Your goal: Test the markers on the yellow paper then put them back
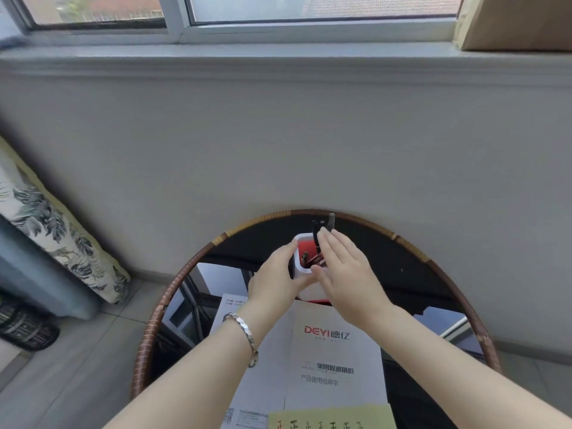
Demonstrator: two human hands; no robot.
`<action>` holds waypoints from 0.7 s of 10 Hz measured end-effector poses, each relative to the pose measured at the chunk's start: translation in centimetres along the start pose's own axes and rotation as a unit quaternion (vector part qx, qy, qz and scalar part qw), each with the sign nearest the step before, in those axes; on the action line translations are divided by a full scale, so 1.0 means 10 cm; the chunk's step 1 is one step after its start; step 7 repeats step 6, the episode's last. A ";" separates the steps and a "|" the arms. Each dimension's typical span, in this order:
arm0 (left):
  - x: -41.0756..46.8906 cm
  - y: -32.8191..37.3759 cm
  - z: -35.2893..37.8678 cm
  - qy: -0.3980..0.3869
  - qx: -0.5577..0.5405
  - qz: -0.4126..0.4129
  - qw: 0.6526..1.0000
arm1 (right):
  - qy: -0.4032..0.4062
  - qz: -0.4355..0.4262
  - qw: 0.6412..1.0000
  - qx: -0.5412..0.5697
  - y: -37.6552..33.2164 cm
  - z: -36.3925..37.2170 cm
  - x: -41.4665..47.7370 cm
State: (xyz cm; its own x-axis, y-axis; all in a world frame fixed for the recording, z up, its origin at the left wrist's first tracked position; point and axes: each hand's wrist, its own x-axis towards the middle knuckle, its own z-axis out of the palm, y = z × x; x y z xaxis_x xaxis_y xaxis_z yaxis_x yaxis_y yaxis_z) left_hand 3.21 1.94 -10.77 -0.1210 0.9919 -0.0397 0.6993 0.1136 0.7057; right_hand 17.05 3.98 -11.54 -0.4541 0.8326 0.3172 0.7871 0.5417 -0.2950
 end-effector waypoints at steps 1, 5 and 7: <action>-0.01 0.00 0.00 0.000 -0.001 -0.001 1.000 | -0.049 0.018 0.999 -0.003 -0.04 -0.02 0.04; -0.08 0.29 -0.11 -0.043 0.082 -0.087 0.992 | -0.198 0.270 0.941 0.052 -0.10 -0.78 -0.03; -0.19 0.44 -0.23 -0.045 0.142 -0.057 0.987 | -0.277 0.289 0.916 0.041 -0.10 -0.90 -0.08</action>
